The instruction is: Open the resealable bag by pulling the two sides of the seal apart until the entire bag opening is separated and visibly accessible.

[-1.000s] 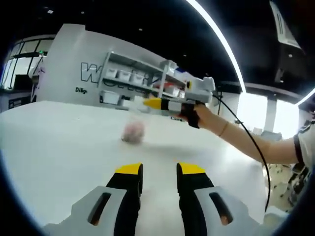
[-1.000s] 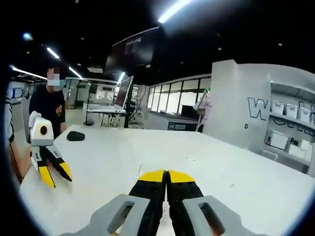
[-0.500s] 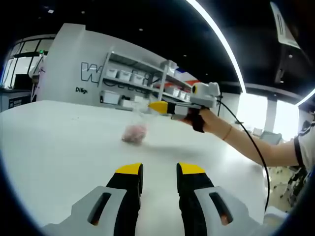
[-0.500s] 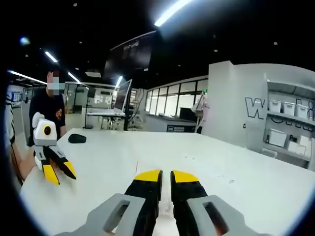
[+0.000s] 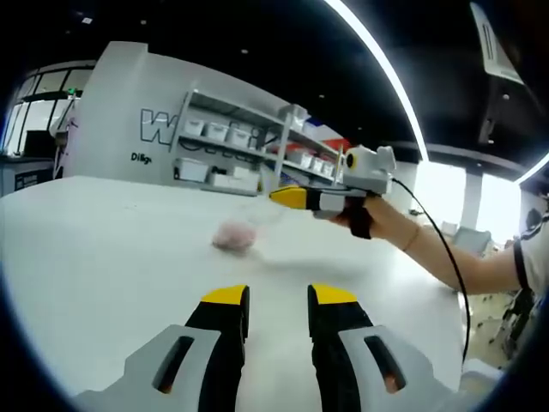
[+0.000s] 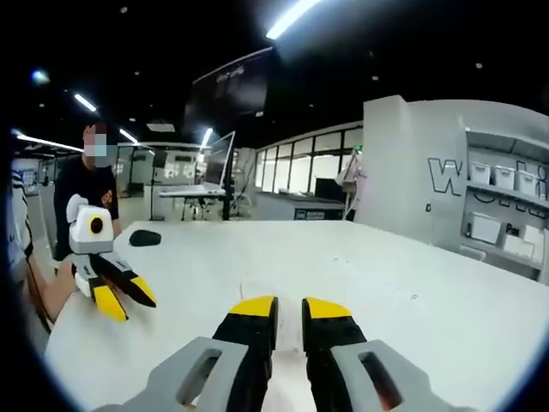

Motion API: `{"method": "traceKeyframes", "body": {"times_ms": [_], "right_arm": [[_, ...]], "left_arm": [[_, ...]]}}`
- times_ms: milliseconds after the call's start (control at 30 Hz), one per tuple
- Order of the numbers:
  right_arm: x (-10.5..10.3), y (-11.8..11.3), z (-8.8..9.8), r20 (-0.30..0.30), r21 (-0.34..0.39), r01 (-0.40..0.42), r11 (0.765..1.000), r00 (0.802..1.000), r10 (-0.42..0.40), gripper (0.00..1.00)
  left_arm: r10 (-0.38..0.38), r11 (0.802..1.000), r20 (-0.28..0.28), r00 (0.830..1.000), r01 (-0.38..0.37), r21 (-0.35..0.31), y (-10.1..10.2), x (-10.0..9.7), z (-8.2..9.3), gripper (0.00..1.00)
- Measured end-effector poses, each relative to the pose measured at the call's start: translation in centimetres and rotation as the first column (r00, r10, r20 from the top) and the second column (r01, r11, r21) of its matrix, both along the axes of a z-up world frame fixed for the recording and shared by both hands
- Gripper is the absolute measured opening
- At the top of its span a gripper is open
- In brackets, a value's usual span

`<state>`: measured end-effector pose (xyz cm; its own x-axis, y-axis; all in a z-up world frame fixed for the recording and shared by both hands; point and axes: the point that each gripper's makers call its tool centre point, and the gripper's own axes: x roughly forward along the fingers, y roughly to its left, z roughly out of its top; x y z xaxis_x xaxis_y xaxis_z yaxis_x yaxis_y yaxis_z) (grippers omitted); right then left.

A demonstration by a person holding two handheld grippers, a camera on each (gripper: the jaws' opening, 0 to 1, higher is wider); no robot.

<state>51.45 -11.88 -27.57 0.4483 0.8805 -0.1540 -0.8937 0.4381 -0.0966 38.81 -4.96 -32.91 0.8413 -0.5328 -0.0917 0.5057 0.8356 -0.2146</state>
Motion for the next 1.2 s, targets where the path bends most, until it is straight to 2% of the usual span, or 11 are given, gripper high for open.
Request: {"method": "traceKeyframes", "body": {"times_ms": [367, 800, 1200], "right_arm": [[-1.2, -0.9, -0.8, -0.047, 0.031, 0.038, 0.999, 0.998, -0.036, 0.11], [-3.1, -0.5, -1.9, -0.076, 0.020, 0.008, 1.000, 0.997, -0.007, 0.12], [-4.2, -1.6, -2.6, -0.105, 0.024, 0.022, 0.999, 0.994, -0.020, 0.13]], "left_arm": [[0.004, 1.000, 0.002, 1.000, -0.004, 0.008, 0.0, 0.0, 0.0, 0.28], [0.003, 1.000, 0.001, 1.000, -0.003, 0.013, 0.0, 0.0, -0.2, 0.28], [0.004, 1.000, 0.003, 1.000, -0.004, 0.016, 0.0, 0.0, -0.1, 0.28]]}}
